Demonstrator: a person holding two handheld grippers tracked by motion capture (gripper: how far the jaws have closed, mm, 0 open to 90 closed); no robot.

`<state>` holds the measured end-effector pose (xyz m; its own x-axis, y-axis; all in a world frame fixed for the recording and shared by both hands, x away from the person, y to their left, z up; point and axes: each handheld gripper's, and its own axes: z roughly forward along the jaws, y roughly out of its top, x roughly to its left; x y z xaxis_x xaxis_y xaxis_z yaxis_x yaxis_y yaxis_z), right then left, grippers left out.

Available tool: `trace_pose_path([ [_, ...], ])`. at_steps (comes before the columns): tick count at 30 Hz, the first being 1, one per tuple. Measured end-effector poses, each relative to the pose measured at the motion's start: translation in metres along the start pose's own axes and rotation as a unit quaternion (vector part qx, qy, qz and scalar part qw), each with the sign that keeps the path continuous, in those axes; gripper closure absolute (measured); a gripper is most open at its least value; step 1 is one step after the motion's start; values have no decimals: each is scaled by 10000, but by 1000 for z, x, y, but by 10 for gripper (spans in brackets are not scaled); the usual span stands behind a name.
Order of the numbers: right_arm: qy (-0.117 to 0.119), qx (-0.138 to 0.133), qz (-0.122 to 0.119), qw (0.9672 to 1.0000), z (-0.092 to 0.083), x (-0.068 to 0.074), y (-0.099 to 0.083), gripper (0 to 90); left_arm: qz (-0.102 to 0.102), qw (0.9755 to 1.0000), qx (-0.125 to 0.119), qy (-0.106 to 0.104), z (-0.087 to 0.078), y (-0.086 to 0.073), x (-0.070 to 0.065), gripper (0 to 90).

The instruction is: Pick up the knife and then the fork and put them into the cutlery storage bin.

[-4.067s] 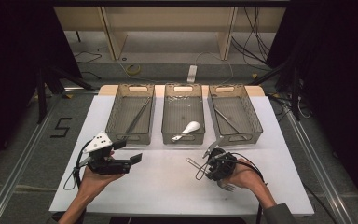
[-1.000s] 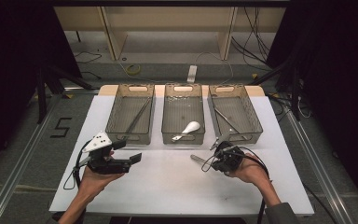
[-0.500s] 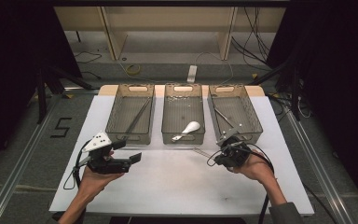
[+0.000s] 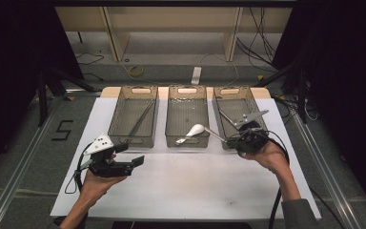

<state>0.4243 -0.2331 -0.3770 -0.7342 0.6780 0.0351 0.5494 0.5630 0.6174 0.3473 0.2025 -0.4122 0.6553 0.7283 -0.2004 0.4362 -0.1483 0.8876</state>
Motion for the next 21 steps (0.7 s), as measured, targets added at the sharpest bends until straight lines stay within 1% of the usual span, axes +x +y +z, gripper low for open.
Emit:
trace_pose_path([
  [6, -226, -135, 254, 9993, 1, -27, 16, 850, -5, 10000, -11, 3, 0, 0, 0, 154],
  [8, -366, -133, 379, 9985, 3, -36, 21, 849, -3, 10000, -8, 1, 0, 0, 0, 154],
  [11, -429, -226, 534, 9974, 5, -50, 28, 849, -2, 10000, -21, -2, 0, 0, 0, 154],
  [13, -535, -207, 618, 9964, 7, -57, 32, 849, -13, 10000, -35, -2, 0, 0, 0, 154],
  [21, -720, -68, 834, 9939, 18, -76, 47, 849, -22, 10000, -42, -7, -1, 0, 0, 154],
])
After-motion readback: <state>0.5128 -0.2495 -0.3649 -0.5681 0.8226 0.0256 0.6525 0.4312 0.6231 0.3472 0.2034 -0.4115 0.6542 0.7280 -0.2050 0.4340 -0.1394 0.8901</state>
